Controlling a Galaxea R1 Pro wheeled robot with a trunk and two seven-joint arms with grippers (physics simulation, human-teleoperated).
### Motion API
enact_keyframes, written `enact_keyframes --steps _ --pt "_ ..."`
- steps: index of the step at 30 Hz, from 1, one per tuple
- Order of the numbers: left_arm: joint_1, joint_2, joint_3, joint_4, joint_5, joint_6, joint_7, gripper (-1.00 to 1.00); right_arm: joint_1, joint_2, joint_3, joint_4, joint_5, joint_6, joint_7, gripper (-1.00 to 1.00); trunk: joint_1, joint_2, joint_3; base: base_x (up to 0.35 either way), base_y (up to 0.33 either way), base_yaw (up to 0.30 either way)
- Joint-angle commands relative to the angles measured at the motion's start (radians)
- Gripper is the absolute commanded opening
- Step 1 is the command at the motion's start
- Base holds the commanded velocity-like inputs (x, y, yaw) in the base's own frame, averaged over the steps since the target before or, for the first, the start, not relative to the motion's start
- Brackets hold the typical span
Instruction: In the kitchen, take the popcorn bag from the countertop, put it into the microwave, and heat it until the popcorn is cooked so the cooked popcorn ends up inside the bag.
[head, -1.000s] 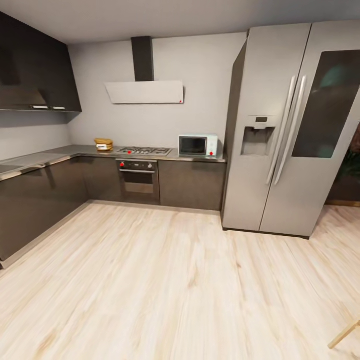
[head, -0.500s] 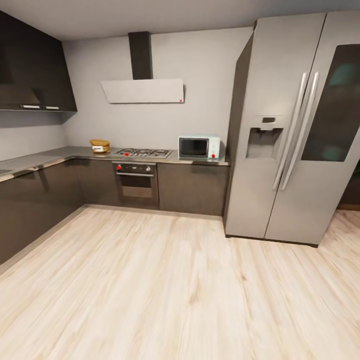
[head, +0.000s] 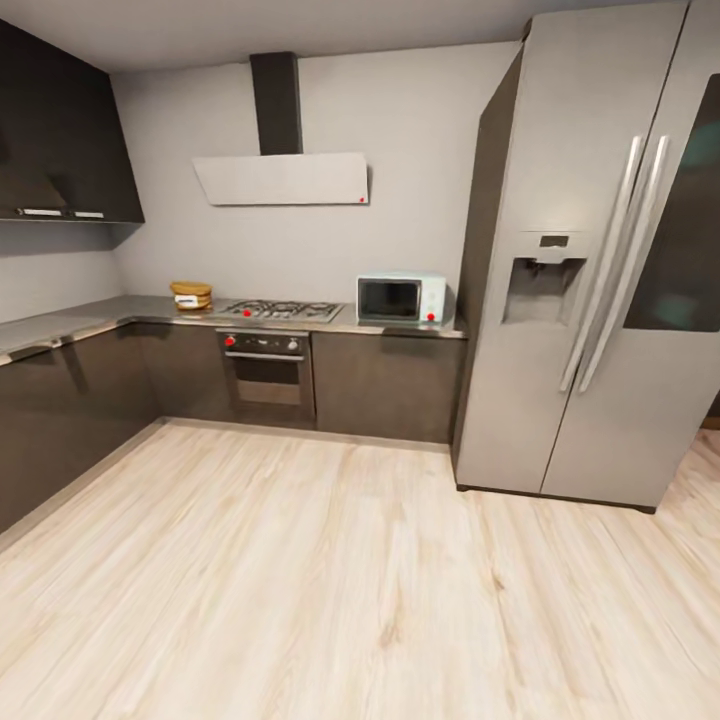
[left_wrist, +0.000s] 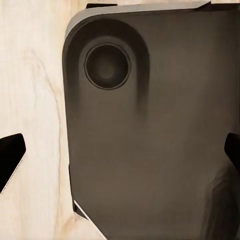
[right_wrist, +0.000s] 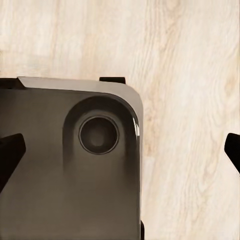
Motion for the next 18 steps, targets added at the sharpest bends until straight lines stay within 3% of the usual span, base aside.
enact_keyframes --steps 1,18 --pt "0.000 0.000 0.001 0.000 0.000 -0.001 0.000 1.00 0.000 0.000 0.000 -0.002 0.000 -0.001 0.000 1.00 0.001 0.000 -0.001 0.340 0.000 0.000" --pt "0.000 -0.001 0.001 0.000 0.000 -0.001 0.000 1.00 0.000 0.000 0.000 -0.002 0.000 -0.001 0.000 1.00 0.001 0.000 -0.001 0.340 0.000 0.000"
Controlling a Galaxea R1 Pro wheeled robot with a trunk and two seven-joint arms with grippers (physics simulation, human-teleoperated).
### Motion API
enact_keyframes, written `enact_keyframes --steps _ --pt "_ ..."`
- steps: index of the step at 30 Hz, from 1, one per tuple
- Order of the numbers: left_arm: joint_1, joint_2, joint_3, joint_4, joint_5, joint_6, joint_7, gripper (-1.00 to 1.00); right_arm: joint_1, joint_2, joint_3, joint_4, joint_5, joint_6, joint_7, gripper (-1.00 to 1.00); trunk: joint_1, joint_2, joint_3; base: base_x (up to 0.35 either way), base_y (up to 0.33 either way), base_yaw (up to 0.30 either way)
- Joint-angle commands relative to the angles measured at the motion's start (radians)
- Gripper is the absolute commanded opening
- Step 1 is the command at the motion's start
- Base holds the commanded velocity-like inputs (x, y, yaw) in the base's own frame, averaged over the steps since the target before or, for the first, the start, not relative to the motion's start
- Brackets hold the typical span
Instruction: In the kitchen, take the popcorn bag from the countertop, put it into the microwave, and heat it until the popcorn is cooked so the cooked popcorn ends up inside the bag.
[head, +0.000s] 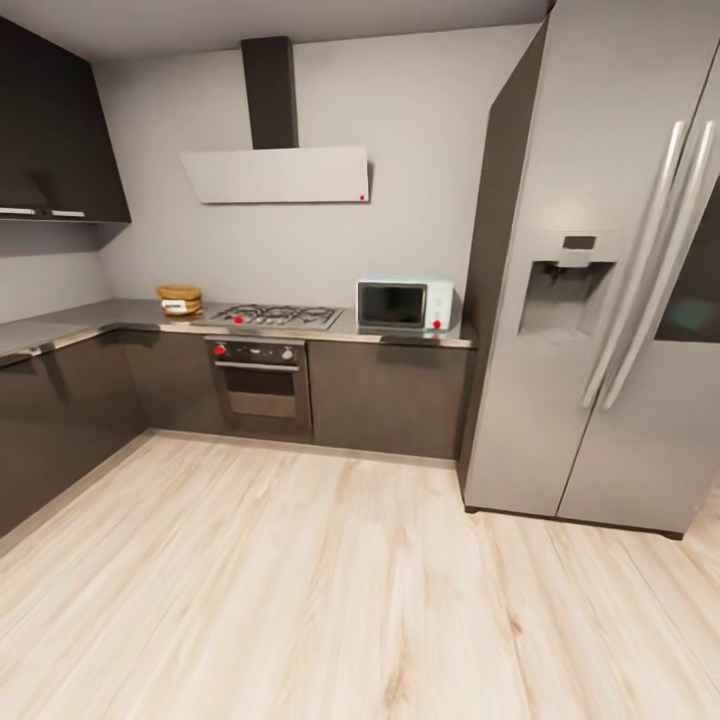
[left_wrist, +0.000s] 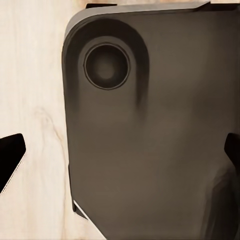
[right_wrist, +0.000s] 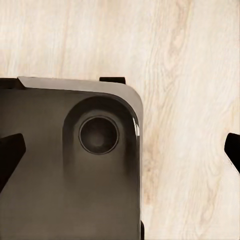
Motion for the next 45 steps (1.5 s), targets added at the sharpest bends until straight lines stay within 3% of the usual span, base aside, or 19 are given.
enact_keyframes --steps 1,45 --pt "0.000 0.000 0.001 0.000 0.000 -0.001 0.000 1.00 0.000 0.000 0.000 -0.002 0.000 -0.001 0.000 1.00 0.001 0.000 -0.001 0.340 0.000 0.000" --pt "0.000 0.000 0.001 0.000 0.000 -0.001 0.000 1.00 0.000 0.000 0.000 -0.001 0.000 -0.001 0.000 1.00 0.001 0.000 -0.001 0.340 0.000 0.000"
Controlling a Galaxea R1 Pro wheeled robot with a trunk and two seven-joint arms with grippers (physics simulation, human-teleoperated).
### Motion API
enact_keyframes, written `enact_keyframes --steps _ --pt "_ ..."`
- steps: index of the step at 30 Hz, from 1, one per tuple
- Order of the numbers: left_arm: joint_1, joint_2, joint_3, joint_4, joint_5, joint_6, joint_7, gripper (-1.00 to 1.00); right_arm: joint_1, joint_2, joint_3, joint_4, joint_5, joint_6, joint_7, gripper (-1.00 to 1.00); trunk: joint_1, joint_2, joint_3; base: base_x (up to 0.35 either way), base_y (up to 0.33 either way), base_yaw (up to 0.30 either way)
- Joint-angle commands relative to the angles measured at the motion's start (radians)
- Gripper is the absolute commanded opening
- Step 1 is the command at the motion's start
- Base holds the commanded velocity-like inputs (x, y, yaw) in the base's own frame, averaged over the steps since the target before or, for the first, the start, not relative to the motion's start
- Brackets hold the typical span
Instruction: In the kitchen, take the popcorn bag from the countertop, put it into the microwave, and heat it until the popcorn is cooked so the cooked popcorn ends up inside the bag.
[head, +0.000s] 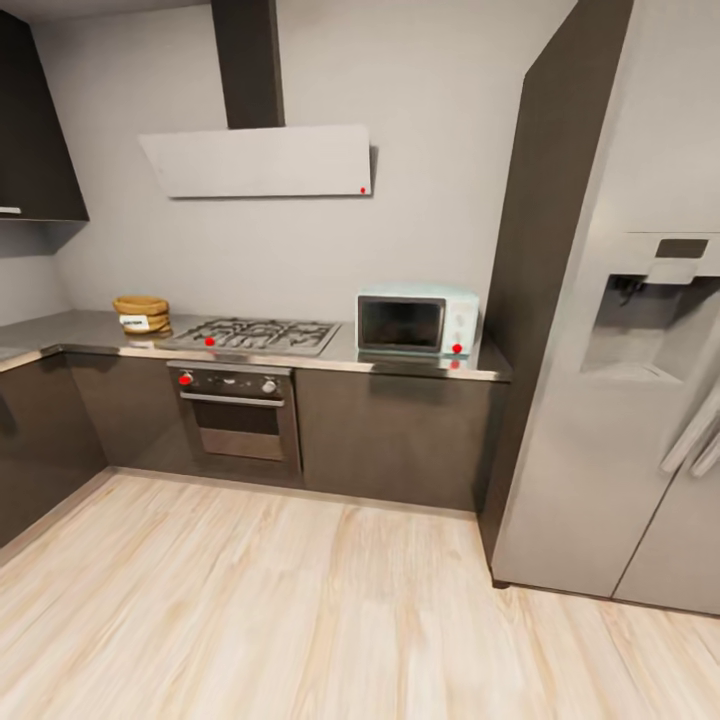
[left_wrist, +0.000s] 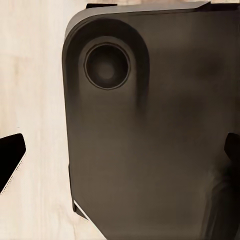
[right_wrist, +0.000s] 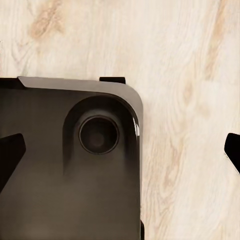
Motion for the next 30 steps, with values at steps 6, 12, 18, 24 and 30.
enact_keyframes --steps 6,12,18,24,30 --pt "0.000 0.000 0.001 0.000 0.000 -0.002 0.000 1.00 0.000 0.000 0.000 -0.002 0.000 -0.001 0.000 1.00 0.001 0.000 -0.001 0.340 0.000 0.000" --pt "0.000 0.000 0.001 0.000 0.000 -0.001 0.000 1.00 0.000 0.000 0.000 -0.002 0.000 -0.001 0.000 1.00 0.001 0.000 -0.001 0.340 0.000 0.000" --pt "0.000 0.000 0.001 0.000 0.000 -0.002 0.000 1.00 0.000 0.000 0.000 -0.002 0.000 -0.001 0.000 1.00 0.001 0.000 -0.001 0.340 0.000 0.000" --pt "0.000 0.000 0.001 0.000 0.000 -0.001 0.000 1.00 0.000 0.000 0.000 -0.002 0.000 -0.001 0.000 1.00 0.001 0.000 -0.001 0.340 0.000 0.000" --pt "0.000 0.000 0.001 0.000 0.000 -0.001 0.000 1.00 0.000 0.000 0.000 -0.002 0.000 -0.001 0.000 1.00 0.001 0.000 -0.001 0.340 0.000 0.000"
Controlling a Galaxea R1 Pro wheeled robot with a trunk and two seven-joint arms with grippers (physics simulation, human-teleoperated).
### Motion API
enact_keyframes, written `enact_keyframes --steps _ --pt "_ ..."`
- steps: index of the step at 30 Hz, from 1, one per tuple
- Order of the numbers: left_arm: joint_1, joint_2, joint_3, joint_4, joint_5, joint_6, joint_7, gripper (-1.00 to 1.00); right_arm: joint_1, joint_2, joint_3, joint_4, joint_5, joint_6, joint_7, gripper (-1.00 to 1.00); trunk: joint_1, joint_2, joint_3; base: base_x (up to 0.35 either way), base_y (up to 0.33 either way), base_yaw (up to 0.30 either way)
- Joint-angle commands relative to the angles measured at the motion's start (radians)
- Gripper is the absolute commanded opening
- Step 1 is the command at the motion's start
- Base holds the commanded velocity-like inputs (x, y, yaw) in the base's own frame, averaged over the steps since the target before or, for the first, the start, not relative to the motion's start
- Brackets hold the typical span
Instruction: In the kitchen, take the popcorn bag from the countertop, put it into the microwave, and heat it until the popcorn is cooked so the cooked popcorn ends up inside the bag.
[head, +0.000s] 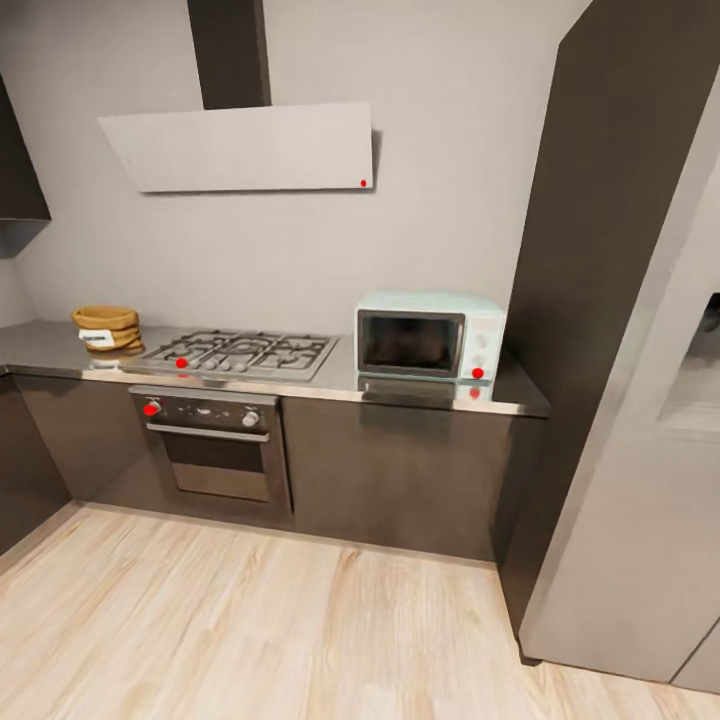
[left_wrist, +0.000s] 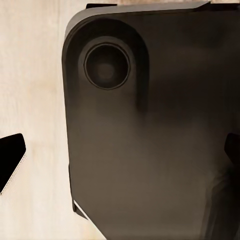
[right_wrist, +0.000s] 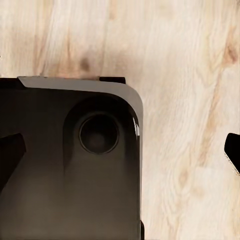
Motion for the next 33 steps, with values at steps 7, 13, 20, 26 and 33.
enact_keyframes --steps 7,13,20,26,33 --pt "0.000 0.000 0.001 0.000 0.000 -0.003 0.000 1.00 0.000 0.000 0.000 -0.002 0.000 -0.001 0.000 1.00 0.001 0.000 -0.001 0.340 0.000 0.000" --pt "0.000 0.000 0.001 0.000 0.000 -0.003 0.000 1.00 0.000 0.000 0.000 -0.002 0.000 -0.001 0.000 1.00 0.001 0.000 -0.001 0.340 0.000 0.000" --pt "0.000 0.000 0.001 0.000 0.000 -0.002 0.000 1.00 0.000 0.000 0.000 -0.002 0.000 -0.001 0.000 1.00 0.001 0.000 -0.001 0.340 0.000 0.000" --pt "0.000 -0.003 0.001 0.000 0.000 -0.001 0.000 1.00 0.000 0.000 -0.001 -0.002 0.000 -0.001 0.001 1.00 0.001 0.000 -0.001 0.340 0.000 0.000" --pt "0.000 -0.003 0.001 0.000 0.000 -0.001 0.000 1.00 0.000 0.000 -0.004 -0.002 -0.002 -0.001 0.004 1.00 0.001 0.000 -0.001 0.340 0.000 -0.038"
